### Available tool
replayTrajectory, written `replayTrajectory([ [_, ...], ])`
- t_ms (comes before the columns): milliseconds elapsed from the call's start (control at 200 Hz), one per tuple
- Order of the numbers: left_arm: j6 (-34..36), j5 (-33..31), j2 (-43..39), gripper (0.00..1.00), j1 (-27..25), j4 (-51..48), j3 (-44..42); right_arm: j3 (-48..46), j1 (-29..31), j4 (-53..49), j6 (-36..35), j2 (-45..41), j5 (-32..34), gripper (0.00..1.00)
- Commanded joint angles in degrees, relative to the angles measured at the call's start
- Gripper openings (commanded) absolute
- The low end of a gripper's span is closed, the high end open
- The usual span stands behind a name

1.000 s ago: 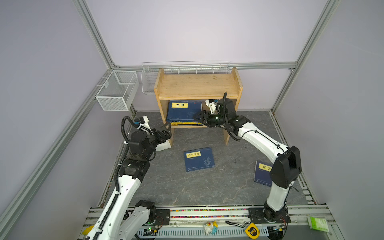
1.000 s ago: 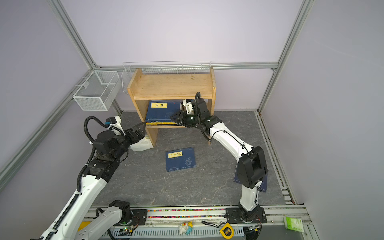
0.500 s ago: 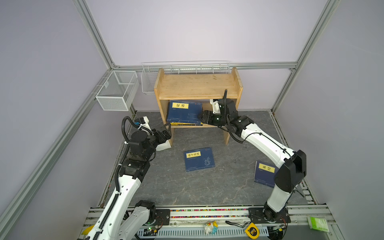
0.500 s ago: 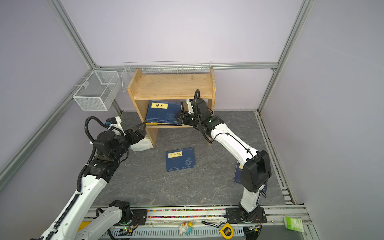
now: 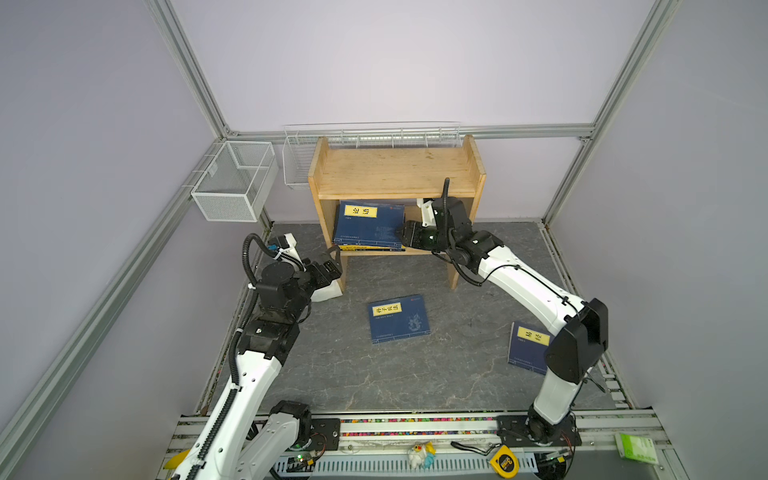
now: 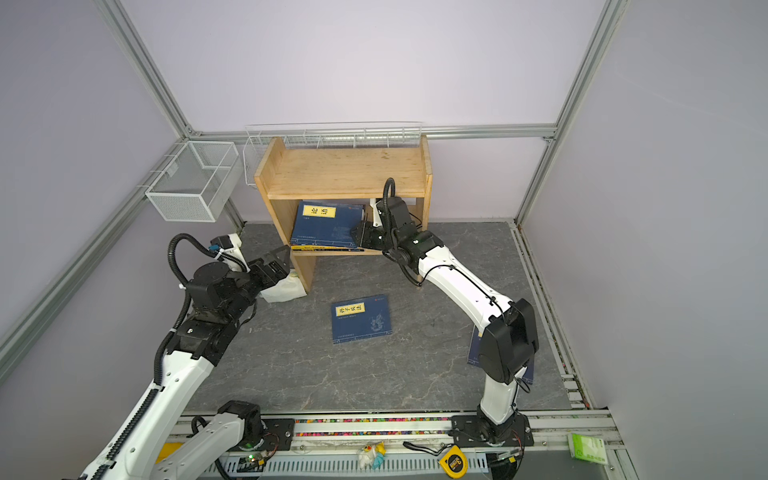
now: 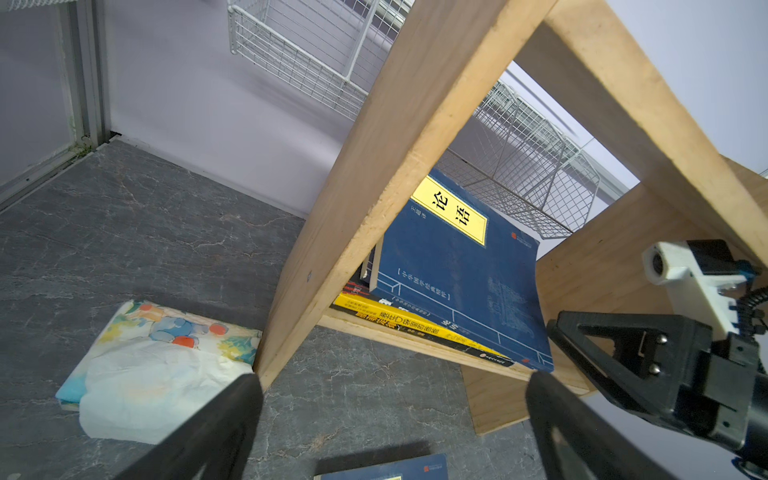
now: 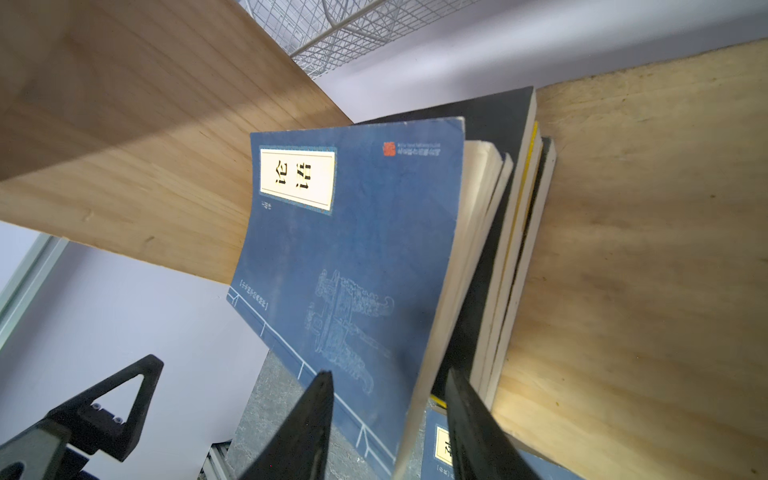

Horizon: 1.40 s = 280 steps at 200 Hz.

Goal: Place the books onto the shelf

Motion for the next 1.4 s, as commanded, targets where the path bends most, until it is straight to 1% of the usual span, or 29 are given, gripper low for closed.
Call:
replayTrajectory([
  [0,0.5,-0.6,-0.8,0.99,0.3,-0.7,-0.7,2.7,0.4,2.2,-1.0,1.6,1.8,0.47],
  [115,0.6,-0.6,-1.0,0.99,0.4,-1.0,-0.6,3.4,0.9,1.4,-0.8,2.4,3.5,0.47],
  [470,0.6,-0.9,-1.5,0.99,0.6,-1.4,-0.7,6.1,2.0,0.7,0.2,5.2,4.6,0.46],
  [725,0.8,-0.6,-1.1,1.00,0.7,-1.2,-0.9,5.0,2.2,0.0,-0.3,3.8,7.5,0.48],
  [785,1.1,0.7,-0.3,1.00,0.8,-1.0,-0.7,4.7,2.2,-0.1,-0.6,3.4,8.1,0.48],
  [875,1.1,4.6,2.5,1.00,0.8,-1.5,1.1,4.6,2.2,-0.5,-1.2,3.0,8.8,0.47],
  [1025,-1.4,10.5,7.5,0.96,0.8,-1.1,5.5,4.3,2.2,-0.5,-1.6,2.8,8.9,0.46],
  [1215,-2.8,11.2,10.5,0.96,0.8,0.4,8.7,4.4,2.1,-0.5,-1.8,3.0,8.5,0.45],
  [1395,-4.1,12.1,12.1,0.96,0.8,1.5,9.5,4.4,2.0,-0.3,-1.9,3.2,8.2,0.42],
])
